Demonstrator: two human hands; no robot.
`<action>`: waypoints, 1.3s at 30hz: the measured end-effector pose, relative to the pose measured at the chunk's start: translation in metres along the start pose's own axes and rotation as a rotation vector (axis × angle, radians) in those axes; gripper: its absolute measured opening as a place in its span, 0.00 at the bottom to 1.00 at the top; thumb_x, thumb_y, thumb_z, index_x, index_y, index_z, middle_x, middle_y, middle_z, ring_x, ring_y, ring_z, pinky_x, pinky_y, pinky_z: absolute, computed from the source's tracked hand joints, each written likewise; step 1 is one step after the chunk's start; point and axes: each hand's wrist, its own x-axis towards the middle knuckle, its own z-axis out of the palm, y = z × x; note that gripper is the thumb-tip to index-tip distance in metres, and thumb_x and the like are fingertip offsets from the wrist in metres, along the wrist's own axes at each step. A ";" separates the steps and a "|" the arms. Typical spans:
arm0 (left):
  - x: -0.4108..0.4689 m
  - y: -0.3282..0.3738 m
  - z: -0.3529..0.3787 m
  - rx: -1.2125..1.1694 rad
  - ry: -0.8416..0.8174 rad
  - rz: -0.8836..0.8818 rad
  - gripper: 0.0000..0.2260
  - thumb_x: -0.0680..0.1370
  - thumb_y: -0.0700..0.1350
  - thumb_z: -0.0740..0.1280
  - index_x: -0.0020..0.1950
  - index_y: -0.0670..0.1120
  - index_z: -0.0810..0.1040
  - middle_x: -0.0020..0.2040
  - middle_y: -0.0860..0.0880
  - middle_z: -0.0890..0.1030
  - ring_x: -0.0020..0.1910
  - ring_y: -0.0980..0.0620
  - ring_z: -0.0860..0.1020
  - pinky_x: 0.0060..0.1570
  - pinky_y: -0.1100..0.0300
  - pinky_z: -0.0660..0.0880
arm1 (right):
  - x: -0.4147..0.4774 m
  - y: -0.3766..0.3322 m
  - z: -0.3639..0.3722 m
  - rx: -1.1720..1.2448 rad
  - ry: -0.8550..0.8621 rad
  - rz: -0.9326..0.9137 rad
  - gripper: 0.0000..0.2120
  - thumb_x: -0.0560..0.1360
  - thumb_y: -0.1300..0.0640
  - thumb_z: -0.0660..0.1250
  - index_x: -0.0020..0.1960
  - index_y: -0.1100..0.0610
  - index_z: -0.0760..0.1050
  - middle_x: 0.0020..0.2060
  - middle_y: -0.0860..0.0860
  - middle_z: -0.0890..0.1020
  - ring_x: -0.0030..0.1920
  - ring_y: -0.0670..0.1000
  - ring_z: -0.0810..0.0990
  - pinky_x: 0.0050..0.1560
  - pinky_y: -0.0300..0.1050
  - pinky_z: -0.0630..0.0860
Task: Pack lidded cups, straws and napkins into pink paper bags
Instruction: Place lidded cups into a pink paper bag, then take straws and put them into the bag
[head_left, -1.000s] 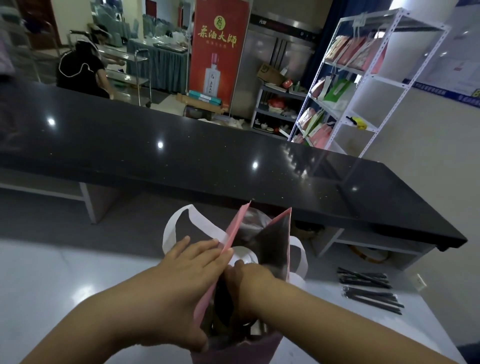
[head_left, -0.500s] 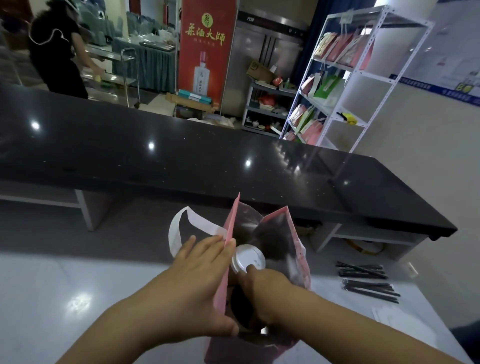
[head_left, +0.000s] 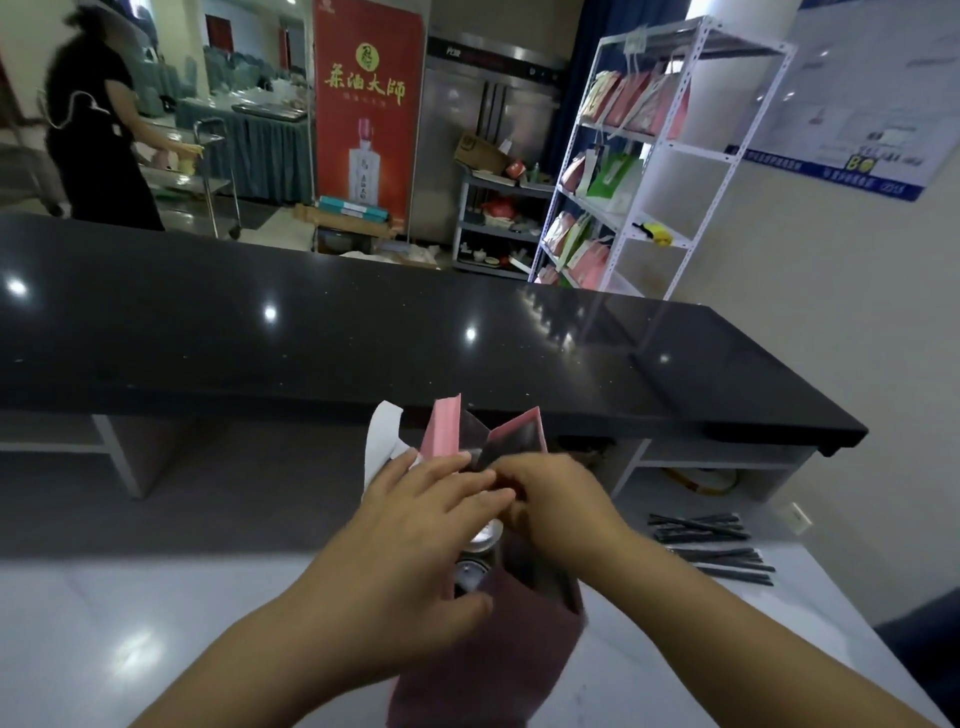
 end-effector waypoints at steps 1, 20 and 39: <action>0.005 0.008 0.000 -0.010 0.006 -0.003 0.30 0.69 0.61 0.59 0.71 0.60 0.63 0.70 0.62 0.65 0.73 0.61 0.52 0.72 0.54 0.44 | -0.002 0.005 -0.002 0.034 0.084 -0.023 0.07 0.74 0.56 0.66 0.52 0.51 0.80 0.45 0.48 0.82 0.45 0.48 0.79 0.46 0.48 0.77; 0.202 0.168 0.202 0.148 -0.138 -0.165 0.16 0.77 0.41 0.57 0.65 0.50 0.69 0.61 0.51 0.74 0.61 0.48 0.69 0.61 0.56 0.60 | -0.113 0.360 -0.008 -0.028 0.081 0.466 0.07 0.76 0.56 0.64 0.47 0.50 0.81 0.44 0.47 0.82 0.41 0.48 0.77 0.38 0.41 0.72; 0.278 0.145 0.352 0.002 -0.327 -0.475 0.12 0.73 0.46 0.62 0.55 0.51 0.75 0.56 0.49 0.74 0.55 0.46 0.73 0.44 0.59 0.68 | -0.088 0.472 0.033 -0.171 -0.245 0.176 0.11 0.74 0.55 0.64 0.56 0.52 0.78 0.56 0.48 0.77 0.56 0.50 0.74 0.48 0.42 0.71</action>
